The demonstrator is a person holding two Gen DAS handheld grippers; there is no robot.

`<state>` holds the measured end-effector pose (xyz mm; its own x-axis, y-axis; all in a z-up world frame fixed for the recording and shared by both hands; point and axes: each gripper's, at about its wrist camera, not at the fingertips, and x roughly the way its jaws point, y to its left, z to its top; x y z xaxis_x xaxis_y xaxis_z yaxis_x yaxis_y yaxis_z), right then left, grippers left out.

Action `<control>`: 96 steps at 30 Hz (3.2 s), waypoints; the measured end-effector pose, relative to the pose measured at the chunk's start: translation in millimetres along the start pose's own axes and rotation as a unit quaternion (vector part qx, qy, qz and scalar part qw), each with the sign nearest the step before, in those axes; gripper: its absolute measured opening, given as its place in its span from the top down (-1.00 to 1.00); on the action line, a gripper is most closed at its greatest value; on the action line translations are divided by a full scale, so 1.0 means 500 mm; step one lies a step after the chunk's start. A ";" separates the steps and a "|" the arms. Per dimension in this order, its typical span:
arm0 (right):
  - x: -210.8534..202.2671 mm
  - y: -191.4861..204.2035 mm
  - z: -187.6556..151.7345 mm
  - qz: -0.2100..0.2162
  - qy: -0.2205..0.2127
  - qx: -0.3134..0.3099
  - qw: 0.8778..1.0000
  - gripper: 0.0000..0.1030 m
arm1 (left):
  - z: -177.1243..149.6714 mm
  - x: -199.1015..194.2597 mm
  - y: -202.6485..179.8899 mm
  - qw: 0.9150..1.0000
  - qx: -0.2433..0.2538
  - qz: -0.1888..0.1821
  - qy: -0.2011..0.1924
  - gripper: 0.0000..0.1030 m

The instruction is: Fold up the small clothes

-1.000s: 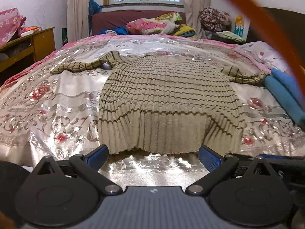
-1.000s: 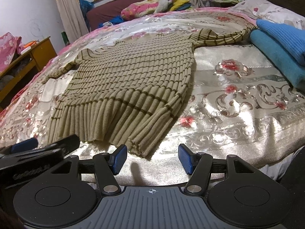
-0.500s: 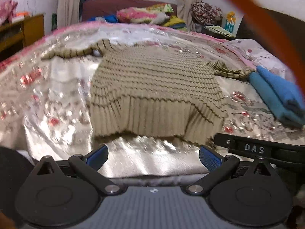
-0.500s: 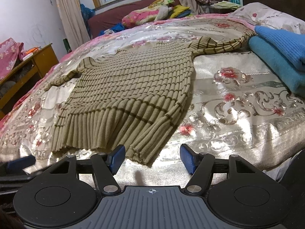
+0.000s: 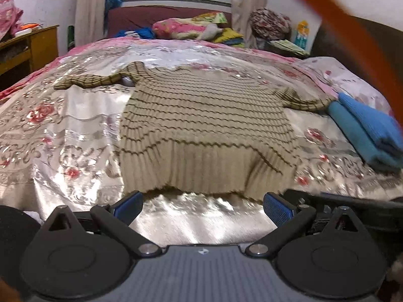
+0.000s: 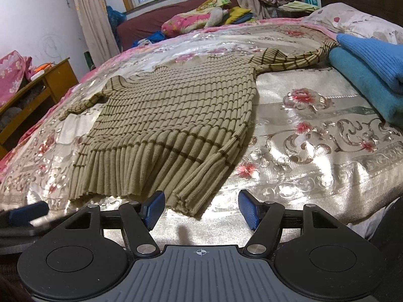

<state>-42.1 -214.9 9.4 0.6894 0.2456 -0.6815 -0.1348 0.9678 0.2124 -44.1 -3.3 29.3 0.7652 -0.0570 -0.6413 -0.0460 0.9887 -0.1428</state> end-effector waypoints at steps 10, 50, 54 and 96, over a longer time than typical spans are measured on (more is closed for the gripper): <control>0.005 0.001 -0.002 0.001 0.006 -0.002 1.000 -0.27 | 0.021 0.026 0.008 1.000 0.004 0.012 -0.011 -1.00; 0.133 -0.064 0.097 0.046 0.054 0.079 0.994 0.30 | 0.097 0.179 0.202 0.997 -0.023 0.058 0.037 -1.00; 0.142 -0.091 0.108 0.087 0.083 0.115 0.986 0.72 | 0.107 0.204 0.220 0.997 -0.049 0.006 0.066 -0.96; 0.143 -0.187 0.106 0.166 0.122 0.189 0.960 0.22 | 0.121 0.185 0.241 0.986 -0.084 -0.102 0.104 -0.19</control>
<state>57.6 -290.5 -21.9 0.4591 0.5882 -0.6658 -0.0182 0.7555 0.6549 60.0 118.7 -1.8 0.6226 -0.2974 -0.7238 -0.0234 0.9175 -0.3972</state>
